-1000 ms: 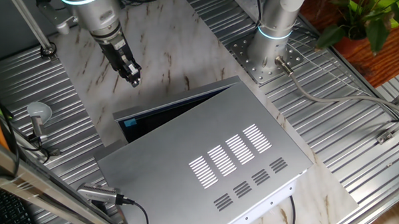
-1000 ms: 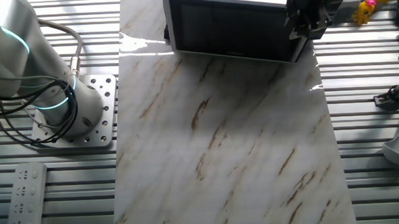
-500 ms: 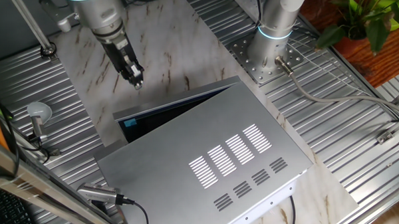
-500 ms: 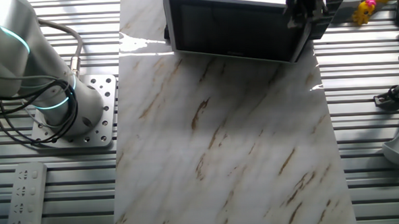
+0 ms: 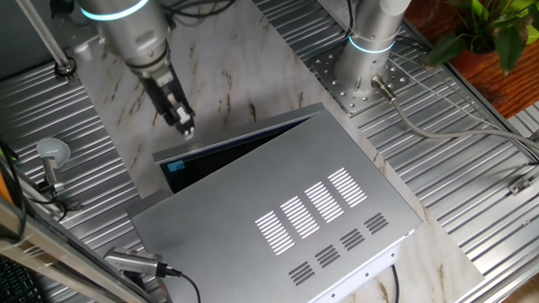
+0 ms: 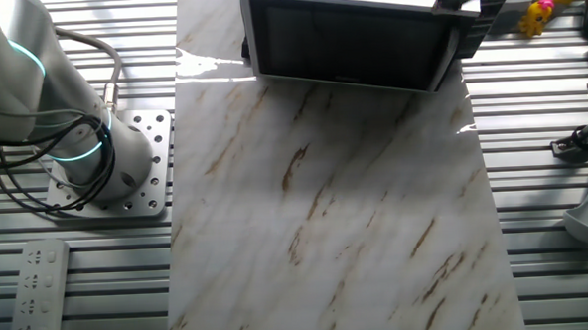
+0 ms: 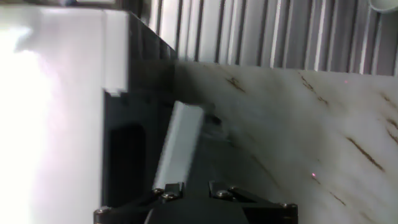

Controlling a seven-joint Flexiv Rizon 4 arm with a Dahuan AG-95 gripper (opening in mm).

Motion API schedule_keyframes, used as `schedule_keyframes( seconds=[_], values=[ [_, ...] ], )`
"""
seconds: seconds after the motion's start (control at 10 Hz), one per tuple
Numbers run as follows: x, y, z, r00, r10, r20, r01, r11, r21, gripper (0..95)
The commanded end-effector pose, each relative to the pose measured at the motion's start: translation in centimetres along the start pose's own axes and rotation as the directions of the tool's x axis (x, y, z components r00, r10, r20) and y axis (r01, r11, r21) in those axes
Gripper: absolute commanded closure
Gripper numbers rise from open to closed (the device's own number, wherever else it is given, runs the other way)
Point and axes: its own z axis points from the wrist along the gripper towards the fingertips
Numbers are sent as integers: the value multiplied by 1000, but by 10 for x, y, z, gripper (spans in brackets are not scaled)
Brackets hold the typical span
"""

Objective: Open the microwave door

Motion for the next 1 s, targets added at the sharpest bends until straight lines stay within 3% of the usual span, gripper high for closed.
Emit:
schedule_keyframes(
  seconds=[0.1,0.4,1.0],
  values=[
    [-5,6,0,1000,5,-1,-5,1000,-5,570],
    [-11,14,4,1000,11,2,-11,1000,-2,570],
    [-19,3,17,999,-45,11,45,999,28,570]
  ],
)
